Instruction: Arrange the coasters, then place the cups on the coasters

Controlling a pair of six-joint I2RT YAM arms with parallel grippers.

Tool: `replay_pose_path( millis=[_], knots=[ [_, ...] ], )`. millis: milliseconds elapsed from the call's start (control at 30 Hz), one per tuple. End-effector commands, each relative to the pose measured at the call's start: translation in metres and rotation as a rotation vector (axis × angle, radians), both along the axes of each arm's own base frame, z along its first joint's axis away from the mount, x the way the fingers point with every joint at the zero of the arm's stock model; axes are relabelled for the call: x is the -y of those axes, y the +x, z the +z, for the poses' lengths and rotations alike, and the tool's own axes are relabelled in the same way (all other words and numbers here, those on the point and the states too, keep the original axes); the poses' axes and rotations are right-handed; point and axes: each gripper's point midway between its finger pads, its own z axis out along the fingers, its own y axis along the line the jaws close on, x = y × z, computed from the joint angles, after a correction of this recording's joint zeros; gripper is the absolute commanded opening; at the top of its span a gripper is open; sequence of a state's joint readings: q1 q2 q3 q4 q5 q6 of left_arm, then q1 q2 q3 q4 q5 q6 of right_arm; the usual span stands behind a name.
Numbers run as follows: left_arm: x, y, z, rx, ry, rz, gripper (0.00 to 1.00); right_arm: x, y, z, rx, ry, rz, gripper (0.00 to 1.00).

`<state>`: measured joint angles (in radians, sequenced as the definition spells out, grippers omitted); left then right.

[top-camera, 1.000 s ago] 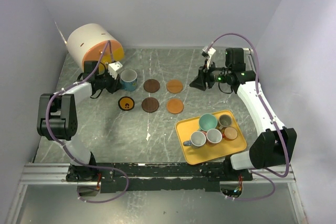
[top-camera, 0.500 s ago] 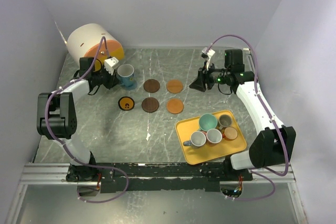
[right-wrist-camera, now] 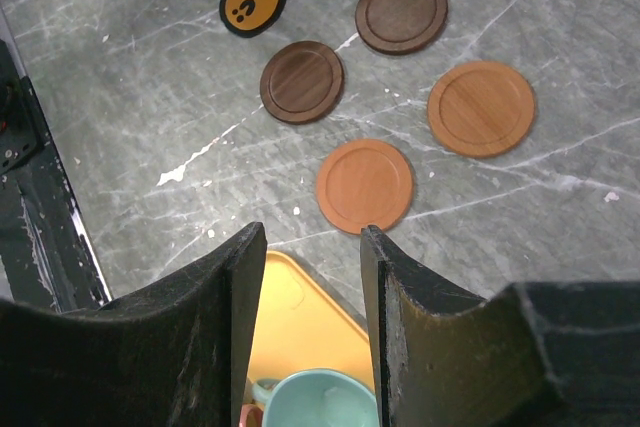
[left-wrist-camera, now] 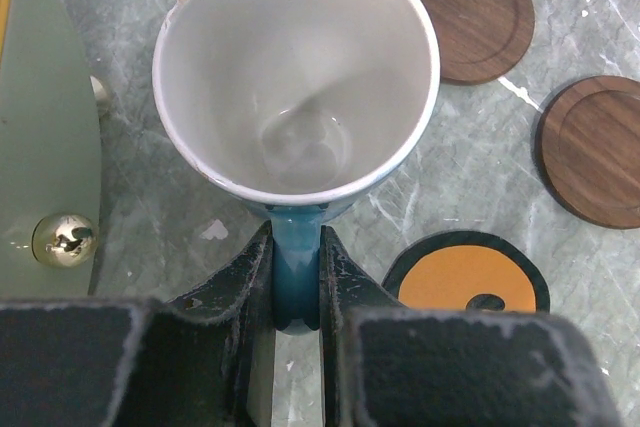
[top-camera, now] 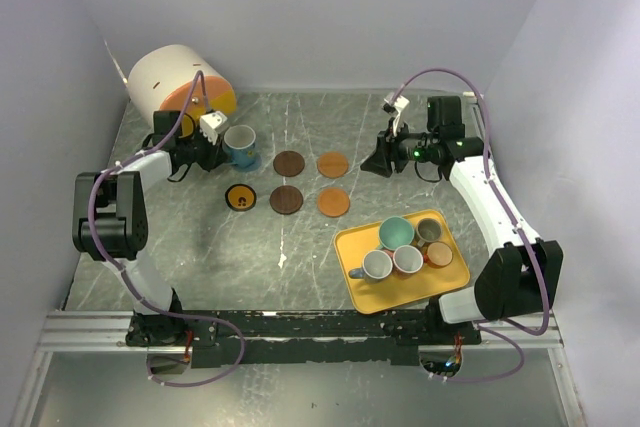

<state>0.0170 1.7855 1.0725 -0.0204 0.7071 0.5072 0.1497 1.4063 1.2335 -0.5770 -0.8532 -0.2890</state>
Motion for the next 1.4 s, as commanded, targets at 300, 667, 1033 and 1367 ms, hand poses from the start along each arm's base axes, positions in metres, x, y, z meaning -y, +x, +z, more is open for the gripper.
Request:
replay_pose_path(
  millis=[300, 667, 1033, 1367],
  knots=[
    [0.004, 0.014, 0.019, 0.080, -0.015, -0.061, 0.07, 0.004, -0.002, 0.007, 0.036, 0.003, -0.005, 0.44],
    [0.003, 0.014, 0.016, 0.057, -0.002, -0.067, 0.35, 0.012, -0.004, 0.002, 0.063, -0.061, -0.014, 0.46],
    [0.002, 0.013, 0.035, 0.086, 0.017, -0.075, 0.54, 0.020, -0.034, -0.024, 0.030, -0.228, 0.071, 0.58],
    [-0.009, -0.011, 0.075, 0.140, 0.050, 0.010, 0.67, 0.034, -0.070, -0.055, 0.034, -0.474, 0.060, 0.58]
  ],
)
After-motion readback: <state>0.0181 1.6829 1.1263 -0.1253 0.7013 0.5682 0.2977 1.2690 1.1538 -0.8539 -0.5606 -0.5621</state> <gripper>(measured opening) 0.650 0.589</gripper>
